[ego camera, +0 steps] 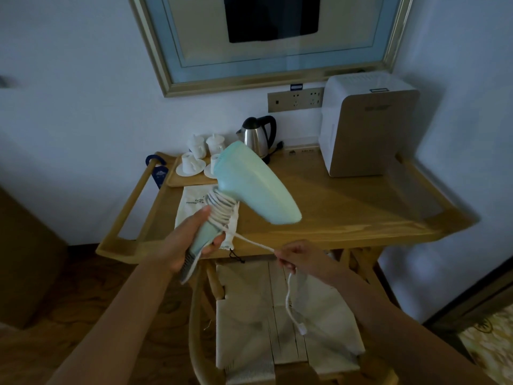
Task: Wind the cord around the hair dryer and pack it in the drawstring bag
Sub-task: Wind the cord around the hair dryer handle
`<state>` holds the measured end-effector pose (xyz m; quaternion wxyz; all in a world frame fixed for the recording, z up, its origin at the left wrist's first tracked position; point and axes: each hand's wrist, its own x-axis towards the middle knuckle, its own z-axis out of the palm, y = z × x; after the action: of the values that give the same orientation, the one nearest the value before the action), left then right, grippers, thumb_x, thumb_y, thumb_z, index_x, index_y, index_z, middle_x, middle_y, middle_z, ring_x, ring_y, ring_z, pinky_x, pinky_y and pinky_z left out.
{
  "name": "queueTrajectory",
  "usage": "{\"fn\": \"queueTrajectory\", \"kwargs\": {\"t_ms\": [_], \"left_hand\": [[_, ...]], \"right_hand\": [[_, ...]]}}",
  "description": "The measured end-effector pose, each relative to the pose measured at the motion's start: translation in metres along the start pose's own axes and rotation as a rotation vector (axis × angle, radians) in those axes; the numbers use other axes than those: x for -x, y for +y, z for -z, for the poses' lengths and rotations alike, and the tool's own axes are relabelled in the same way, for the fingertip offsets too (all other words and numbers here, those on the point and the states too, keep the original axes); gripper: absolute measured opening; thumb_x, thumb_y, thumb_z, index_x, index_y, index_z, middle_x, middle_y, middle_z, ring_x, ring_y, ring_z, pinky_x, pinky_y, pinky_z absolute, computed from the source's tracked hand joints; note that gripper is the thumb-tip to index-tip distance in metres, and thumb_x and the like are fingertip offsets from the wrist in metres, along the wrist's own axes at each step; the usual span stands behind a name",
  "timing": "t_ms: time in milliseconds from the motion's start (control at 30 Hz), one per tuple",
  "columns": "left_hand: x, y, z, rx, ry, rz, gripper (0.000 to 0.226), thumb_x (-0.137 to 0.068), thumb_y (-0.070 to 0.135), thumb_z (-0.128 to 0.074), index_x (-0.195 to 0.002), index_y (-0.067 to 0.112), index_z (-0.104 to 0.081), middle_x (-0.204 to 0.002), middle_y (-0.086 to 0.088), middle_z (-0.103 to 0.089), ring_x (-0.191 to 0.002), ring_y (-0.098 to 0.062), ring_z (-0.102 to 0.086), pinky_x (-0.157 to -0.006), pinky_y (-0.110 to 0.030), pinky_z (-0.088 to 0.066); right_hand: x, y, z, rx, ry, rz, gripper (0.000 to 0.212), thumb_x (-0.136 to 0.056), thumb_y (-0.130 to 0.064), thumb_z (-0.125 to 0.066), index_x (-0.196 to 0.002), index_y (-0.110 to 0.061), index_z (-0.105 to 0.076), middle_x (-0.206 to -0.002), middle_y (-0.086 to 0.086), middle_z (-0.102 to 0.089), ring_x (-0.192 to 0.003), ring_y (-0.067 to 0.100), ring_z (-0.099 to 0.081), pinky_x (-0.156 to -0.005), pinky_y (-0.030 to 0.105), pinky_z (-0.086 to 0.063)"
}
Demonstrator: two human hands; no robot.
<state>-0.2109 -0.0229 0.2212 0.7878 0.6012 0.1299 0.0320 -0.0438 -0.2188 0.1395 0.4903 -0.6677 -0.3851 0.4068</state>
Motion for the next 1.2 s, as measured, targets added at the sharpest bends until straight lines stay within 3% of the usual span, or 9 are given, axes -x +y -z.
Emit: {"fn": "queueTrajectory", "kwargs": {"t_ms": [100, 200, 300, 467, 600, 700, 833, 1033, 1200], "left_hand": [[0.014, 0.017, -0.011, -0.331, -0.197, 0.014, 0.045, -0.073, 0.066, -0.057, -0.072, 0.023, -0.069, -0.057, -0.002, -0.065, -0.041, -0.007, -0.056, -0.04, -0.016, -0.046], [0.017, 0.024, -0.032, -0.781, -0.313, 0.113, 0.043, -0.064, 0.067, -0.065, -0.082, 0.028, -0.067, -0.075, 0.006, -0.073, -0.06, -0.011, -0.067, -0.053, -0.019, -0.053], [0.01, 0.004, -0.045, -0.987, -0.352, 0.213, 0.037, -0.075, 0.052, -0.066, -0.093, 0.021, -0.067, -0.086, -0.008, -0.072, -0.074, -0.028, -0.069, -0.065, -0.038, -0.06], [-0.002, -0.029, -0.043, -1.07, -0.104, 0.366, 0.046, -0.073, 0.054, -0.067, -0.093, 0.013, -0.067, -0.077, -0.009, -0.074, -0.069, -0.024, -0.071, -0.063, -0.033, -0.058], [-0.021, -0.043, -0.037, -1.078, 0.144, 0.39, 0.04, -0.069, 0.051, -0.073, -0.075, 0.012, -0.067, -0.054, 0.001, -0.07, -0.05, -0.009, -0.067, -0.046, -0.017, -0.05], [-0.027, -0.045, -0.027, -1.129, 0.416, 0.386, 0.04, -0.068, 0.054, -0.072, -0.07, 0.016, -0.06, -0.047, 0.004, -0.063, -0.037, -0.001, -0.058, -0.036, -0.013, -0.038], [-0.022, -0.039, -0.009, -0.918, 0.565, 0.306, 0.048, -0.071, 0.061, -0.066, -0.067, 0.013, -0.065, -0.051, 0.0, -0.066, -0.04, -0.006, -0.06, -0.041, -0.017, -0.043], [-0.007, -0.032, -0.006, -0.044, 0.457, 0.272, 0.043, -0.066, 0.047, -0.071, -0.09, 0.011, -0.068, -0.071, -0.014, -0.071, -0.057, -0.021, -0.065, -0.054, -0.028, -0.053], [-0.014, -0.023, -0.016, -0.181, 0.554, 0.281, 0.054, -0.077, 0.061, -0.057, -0.072, 0.008, -0.068, -0.057, -0.011, -0.066, -0.042, -0.016, -0.057, -0.04, -0.021, -0.047]], "right_hand": [[-0.004, -0.005, 0.015, 0.0, 0.081, -0.003, 0.04, -0.083, 0.0, -0.059, -0.054, -0.026, -0.066, -0.045, -0.016, -0.061, -0.046, -0.006, -0.055, -0.055, 0.016, -0.042], [-0.006, -0.029, 0.028, 0.066, 0.086, -0.021, 0.06, -0.088, -0.005, -0.054, -0.041, -0.04, -0.066, -0.044, -0.022, -0.061, -0.046, -0.009, -0.056, -0.05, 0.008, -0.044], [-0.015, -0.062, 0.034, 0.343, 0.045, 0.014, 0.014, -0.077, -0.031, -0.07, -0.065, -0.024, -0.071, -0.066, -0.001, -0.069, -0.054, 0.003, -0.053, -0.053, 0.017, -0.043], [-0.01, -0.101, 0.019, 0.752, 0.047, 0.073, 0.019, -0.075, -0.038, -0.071, -0.065, -0.023, -0.065, -0.059, -0.009, -0.061, -0.041, -0.005, -0.048, -0.044, 0.012, -0.035], [0.003, -0.116, -0.013, 1.104, 0.221, 0.233, 0.021, -0.081, -0.031, -0.065, -0.07, -0.014, -0.065, -0.068, 0.0, -0.064, -0.062, 0.014, -0.06, -0.055, 0.031, -0.05], [0.01, -0.107, -0.021, 1.114, 0.25, 0.187, 0.02, -0.088, -0.026, -0.054, -0.076, -0.012, -0.058, -0.074, 0.0, -0.059, -0.069, 0.018, -0.057, -0.062, 0.032, -0.043], [0.012, -0.076, -0.032, 1.013, 0.25, 0.147, 0.022, -0.094, -0.025, -0.045, -0.085, -0.01, -0.057, -0.078, 0.007, -0.059, -0.07, 0.021, -0.056, -0.055, 0.028, -0.041], [0.013, -0.036, -0.042, 0.84, 0.159, 0.222, 0.024, -0.098, -0.029, -0.035, -0.093, -0.011, -0.049, -0.079, 0.012, -0.062, -0.068, 0.027, -0.057, -0.058, 0.038, -0.044], [0.015, -0.01, -0.04, 0.663, -0.104, 0.187, 0.026, -0.099, -0.027, -0.034, -0.117, -0.023, -0.052, -0.089, 0.003, -0.068, -0.068, 0.012, -0.064, -0.057, 0.029, -0.049]]}}
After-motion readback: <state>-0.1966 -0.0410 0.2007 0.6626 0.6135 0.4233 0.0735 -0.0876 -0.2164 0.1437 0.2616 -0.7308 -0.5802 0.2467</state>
